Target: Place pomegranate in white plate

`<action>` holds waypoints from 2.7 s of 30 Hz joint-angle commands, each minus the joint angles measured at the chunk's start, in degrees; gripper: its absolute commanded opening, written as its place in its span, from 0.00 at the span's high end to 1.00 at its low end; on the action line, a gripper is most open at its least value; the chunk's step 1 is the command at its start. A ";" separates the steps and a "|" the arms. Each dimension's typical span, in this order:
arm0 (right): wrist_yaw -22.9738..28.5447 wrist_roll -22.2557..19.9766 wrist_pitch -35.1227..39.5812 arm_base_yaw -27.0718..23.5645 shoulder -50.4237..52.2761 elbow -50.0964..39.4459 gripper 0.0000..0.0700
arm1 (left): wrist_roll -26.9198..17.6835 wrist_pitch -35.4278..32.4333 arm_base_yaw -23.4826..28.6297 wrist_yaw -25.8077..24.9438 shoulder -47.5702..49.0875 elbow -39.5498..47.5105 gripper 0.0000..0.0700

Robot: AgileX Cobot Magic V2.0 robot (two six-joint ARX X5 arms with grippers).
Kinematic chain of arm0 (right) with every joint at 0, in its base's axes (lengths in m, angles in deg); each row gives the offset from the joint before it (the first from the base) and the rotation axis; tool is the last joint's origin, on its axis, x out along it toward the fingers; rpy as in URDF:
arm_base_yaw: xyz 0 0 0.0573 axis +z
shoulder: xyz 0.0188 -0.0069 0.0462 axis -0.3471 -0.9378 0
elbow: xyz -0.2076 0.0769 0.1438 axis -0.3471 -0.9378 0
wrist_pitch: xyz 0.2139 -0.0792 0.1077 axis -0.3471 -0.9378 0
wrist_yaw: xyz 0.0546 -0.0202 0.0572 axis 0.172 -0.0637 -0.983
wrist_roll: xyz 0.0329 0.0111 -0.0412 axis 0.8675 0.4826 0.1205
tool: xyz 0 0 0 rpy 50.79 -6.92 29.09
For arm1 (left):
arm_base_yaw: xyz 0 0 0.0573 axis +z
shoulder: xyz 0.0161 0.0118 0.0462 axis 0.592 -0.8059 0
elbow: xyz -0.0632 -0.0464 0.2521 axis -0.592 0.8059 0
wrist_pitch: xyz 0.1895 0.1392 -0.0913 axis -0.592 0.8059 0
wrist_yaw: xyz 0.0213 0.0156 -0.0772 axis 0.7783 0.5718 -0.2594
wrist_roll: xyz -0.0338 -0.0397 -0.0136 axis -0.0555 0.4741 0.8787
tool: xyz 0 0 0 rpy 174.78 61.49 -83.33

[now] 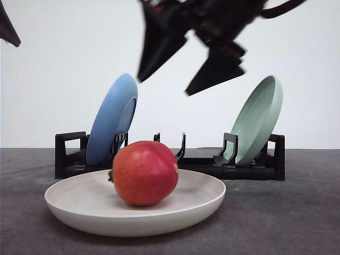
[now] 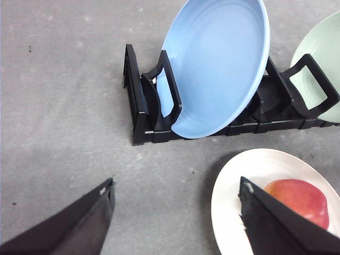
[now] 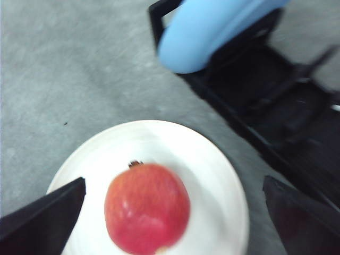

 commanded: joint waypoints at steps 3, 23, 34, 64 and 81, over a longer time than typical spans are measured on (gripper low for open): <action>-0.36 -0.22 0.88 -2.31 5.41 -3.30 0.03 | -0.37 -0.41 -0.11 0.17 -0.31 -0.35 0.38; -2.89 3.91 -4.27 -27.87 28.05 -22.41 0.03 | -0.37 -0.22 -0.11 0.17 -0.33 -0.35 0.38; -2.76 3.87 -5.60 -30.29 28.04 -22.41 0.50 | -0.24 -0.22 -0.11 0.15 -0.26 -0.35 0.75; -2.91 3.89 -5.55 -30.29 28.04 -22.41 0.98 | -3.20 -12.10 1.23 0.22 6.97 10.93 0.98; -2.91 3.89 -5.55 -30.29 28.04 -22.41 0.98 | -5.21 -22.84 8.46 1.66 38.32 37.30 0.98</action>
